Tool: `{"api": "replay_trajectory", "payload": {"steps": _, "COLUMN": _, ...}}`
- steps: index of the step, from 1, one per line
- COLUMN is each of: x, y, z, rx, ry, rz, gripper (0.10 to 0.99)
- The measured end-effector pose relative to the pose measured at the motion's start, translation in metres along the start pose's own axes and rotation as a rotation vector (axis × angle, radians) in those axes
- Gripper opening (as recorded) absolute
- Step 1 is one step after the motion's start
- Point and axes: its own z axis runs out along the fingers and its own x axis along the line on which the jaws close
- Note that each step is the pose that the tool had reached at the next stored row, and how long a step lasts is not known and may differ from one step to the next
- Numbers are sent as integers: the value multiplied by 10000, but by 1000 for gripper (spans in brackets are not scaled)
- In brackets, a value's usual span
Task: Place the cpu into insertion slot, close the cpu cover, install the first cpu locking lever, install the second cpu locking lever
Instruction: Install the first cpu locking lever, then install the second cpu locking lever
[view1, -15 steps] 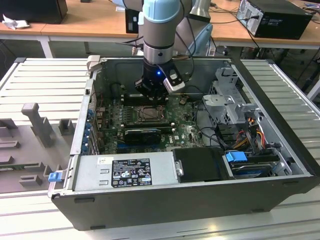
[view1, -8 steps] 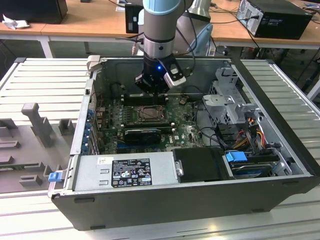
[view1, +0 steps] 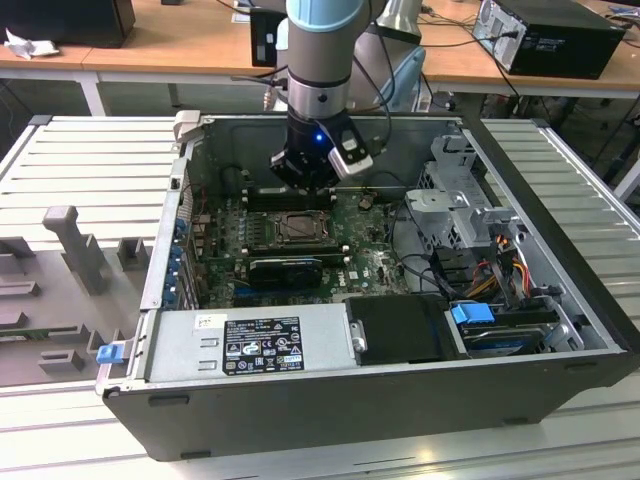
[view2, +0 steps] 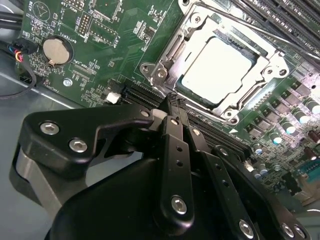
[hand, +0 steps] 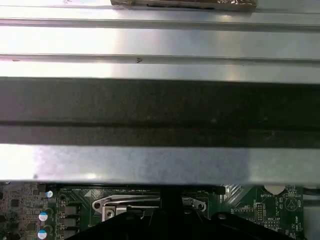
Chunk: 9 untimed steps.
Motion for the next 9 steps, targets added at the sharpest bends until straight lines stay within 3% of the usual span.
{"api": "replay_trajectory", "payload": {"steps": 9, "x": -1, "y": -83, "z": -7, "rx": 0, "ry": 1, "rz": 0, "gripper": 106}}
